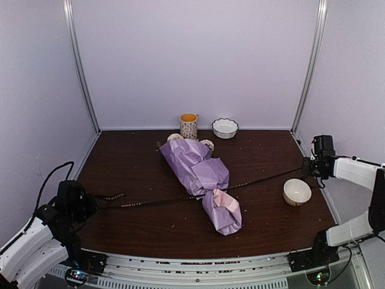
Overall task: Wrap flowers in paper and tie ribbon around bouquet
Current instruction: Tie the ribbon around the folded bouquet.
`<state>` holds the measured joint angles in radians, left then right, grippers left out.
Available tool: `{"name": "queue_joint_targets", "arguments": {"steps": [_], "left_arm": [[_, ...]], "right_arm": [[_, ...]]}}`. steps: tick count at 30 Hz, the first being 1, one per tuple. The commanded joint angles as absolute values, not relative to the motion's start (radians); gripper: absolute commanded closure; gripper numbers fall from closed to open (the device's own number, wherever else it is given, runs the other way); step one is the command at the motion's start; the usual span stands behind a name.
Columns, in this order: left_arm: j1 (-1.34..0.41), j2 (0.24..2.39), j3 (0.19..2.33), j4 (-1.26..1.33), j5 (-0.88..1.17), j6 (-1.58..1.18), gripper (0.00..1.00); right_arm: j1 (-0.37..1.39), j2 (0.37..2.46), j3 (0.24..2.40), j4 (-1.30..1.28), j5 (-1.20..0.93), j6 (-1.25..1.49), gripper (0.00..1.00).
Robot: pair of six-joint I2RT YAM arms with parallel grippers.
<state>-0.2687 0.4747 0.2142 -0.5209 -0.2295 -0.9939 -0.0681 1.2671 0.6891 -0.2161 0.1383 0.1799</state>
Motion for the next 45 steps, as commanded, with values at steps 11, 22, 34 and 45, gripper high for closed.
{"name": "queue_joint_targets", "arguments": {"steps": [11,22,34,45], "left_arm": [[-0.231,0.498,0.197,-0.436,-0.199,-0.914,1.0],[-0.741,0.762,0.517,-0.27,-0.385,-0.644,1.0],[-0.985,0.959,0.848,-0.099,0.076,-0.089,0.03],[-0.986,1.186,1.04,0.048,0.321,0.048,0.03]], "right_arm": [[0.106,1.215,0.766,-0.225,0.228,0.126,1.0],[0.727,1.14,1.166,-0.262,0.164,0.058,1.0],[1.085,1.272,1.43,-0.245,-0.013,-0.036,1.0],[1.159,1.354,1.533,-0.243,-0.092,-0.069,1.0]]}}
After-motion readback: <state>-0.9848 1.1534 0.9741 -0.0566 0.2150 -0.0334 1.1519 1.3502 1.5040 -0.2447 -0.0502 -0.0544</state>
